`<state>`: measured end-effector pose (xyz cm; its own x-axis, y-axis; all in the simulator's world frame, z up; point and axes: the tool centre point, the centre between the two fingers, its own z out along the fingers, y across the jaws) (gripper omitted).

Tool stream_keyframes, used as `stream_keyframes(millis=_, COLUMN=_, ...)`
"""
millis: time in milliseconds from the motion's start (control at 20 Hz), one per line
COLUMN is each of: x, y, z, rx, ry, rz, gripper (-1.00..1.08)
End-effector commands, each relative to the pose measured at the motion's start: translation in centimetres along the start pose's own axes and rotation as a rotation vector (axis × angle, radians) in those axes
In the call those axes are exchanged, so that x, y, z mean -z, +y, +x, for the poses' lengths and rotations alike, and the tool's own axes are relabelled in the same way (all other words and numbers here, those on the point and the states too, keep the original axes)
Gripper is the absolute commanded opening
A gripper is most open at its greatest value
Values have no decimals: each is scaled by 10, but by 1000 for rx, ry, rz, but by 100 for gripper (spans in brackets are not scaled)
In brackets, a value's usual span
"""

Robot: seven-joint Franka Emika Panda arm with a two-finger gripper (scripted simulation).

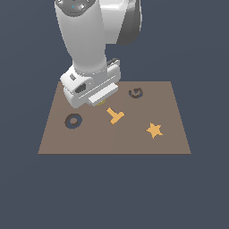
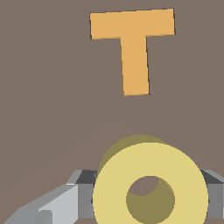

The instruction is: Insert a designated object into the corresponding slot on a board.

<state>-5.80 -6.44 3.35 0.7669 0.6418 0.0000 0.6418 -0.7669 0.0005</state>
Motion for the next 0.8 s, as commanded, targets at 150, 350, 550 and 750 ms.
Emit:
stream_keyframes(millis=150, x=2, y=38, z=-1, rx=89, ry=0, rz=0, gripper=-100)
stream_keyframes(millis=350, x=4, y=68, z=2, rx=157, ry=0, rz=0, gripper=-100)
stream_keyframes(millis=550, x=5, y=91, z=6, rx=213, ry=0, rz=0, gripper=-100)
stream_keyframes(millis=750, x=6, y=108, z=11, rx=254, ry=0, rz=0, gripper=-100)
